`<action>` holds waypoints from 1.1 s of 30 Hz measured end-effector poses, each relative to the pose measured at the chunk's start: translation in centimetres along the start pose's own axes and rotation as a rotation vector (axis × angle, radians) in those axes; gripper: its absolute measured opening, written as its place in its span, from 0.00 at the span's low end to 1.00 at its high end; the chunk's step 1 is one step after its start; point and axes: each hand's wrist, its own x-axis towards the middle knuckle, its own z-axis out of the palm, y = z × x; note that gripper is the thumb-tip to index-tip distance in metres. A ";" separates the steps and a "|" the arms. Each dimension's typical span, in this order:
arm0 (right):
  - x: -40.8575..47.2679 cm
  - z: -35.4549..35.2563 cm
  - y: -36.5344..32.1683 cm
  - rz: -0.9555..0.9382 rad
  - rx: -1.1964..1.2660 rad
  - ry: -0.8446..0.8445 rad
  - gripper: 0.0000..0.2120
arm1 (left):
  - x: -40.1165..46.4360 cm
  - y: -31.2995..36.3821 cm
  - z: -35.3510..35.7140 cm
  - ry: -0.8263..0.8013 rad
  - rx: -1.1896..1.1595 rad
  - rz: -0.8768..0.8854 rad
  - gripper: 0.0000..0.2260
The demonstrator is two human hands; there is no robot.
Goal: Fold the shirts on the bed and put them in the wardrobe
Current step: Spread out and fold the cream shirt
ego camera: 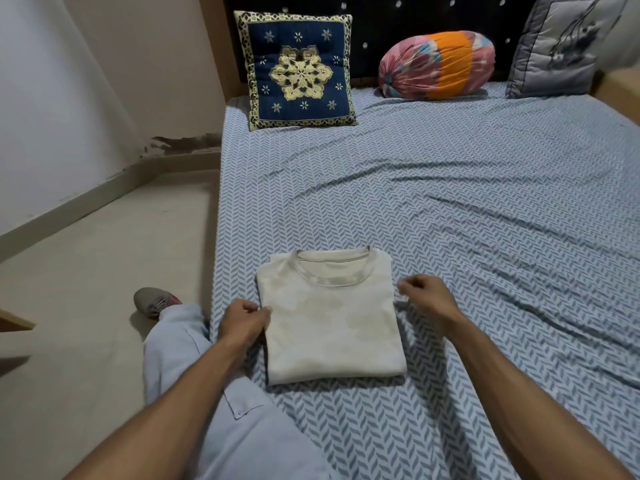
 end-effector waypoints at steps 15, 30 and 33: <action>10.0 3.5 -4.0 0.123 -0.207 0.023 0.05 | 7.7 7.3 0.7 0.028 0.023 0.107 0.03; 10.6 2.1 -2.2 0.268 0.261 -0.220 0.23 | 8.5 8.2 0.9 0.057 0.085 0.021 0.21; 10.4 2.2 -2.4 0.261 0.194 -0.212 0.23 | 7.9 8.1 0.7 -0.098 0.012 -0.006 0.14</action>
